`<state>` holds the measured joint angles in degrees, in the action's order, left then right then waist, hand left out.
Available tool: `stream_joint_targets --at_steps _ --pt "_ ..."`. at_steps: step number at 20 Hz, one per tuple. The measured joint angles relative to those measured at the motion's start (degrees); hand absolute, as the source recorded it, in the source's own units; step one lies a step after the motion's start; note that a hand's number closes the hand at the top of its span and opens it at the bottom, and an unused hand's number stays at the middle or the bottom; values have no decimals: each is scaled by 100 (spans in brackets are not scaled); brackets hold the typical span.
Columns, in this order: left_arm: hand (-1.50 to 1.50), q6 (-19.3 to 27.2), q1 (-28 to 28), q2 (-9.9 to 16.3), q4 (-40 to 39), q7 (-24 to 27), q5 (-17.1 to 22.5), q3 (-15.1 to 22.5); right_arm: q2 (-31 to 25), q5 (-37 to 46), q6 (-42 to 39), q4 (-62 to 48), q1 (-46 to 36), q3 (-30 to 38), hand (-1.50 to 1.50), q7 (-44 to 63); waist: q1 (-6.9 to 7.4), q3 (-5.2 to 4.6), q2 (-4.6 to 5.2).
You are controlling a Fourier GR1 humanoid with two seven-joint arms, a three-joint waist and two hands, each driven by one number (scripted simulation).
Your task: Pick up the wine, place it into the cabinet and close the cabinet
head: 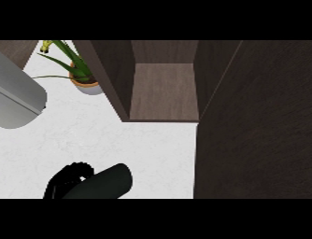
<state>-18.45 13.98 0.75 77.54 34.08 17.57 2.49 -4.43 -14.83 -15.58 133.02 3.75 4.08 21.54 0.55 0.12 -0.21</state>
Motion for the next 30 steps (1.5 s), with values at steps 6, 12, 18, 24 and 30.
stream_joint_targets --at_steps 6,12,18,24,30 --pt "150 767 397 -47 1655 -917 196 653 118 134 -93 -54 220 -126 -150 -217 -32 -6 9" --pt "150 1795 -303 -67 2101 -1563 314 1059 58 60 -128 -164 118 1 -150 -228 -60 -10 16" --pt "150 2584 -1156 -72 2093 -2037 301 1248 72 43 -132 -144 107 0 -150 -186 -71 -11 19" --pt "150 3362 -2304 -73 1424 -2074 257 1336 58 -32 -162 -32 182 11 -150 -106 -95 -11 21" --pt "150 4036 -3076 -74 770 -2068 26 1654 70 40 -196 -252 81 79 -150 -285 -96 -11 24"
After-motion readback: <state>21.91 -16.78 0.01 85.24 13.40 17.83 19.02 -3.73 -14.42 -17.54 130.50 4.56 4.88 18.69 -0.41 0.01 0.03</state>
